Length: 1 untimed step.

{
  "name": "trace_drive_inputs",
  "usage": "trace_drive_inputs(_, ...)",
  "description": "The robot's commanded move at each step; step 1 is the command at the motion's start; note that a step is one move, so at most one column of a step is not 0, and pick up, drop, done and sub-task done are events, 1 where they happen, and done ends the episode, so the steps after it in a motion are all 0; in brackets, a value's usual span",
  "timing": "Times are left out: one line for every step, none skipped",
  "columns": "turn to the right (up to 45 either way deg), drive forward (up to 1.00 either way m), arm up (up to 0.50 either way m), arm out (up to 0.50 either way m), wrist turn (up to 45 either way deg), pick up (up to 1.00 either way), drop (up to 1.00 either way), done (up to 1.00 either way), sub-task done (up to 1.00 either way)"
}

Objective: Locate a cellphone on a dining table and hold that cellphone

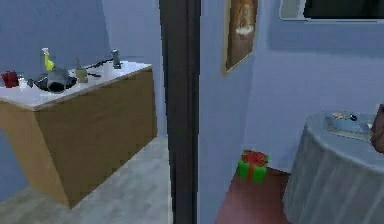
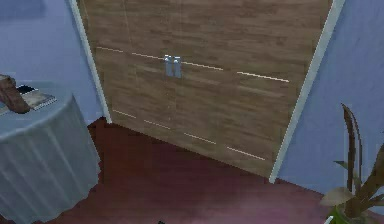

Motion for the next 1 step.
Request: trace_drive_inputs(15.0, 0.0, 0.0, 0.0, 0.0, 0.0, 0.0, 0.0, 0.0)
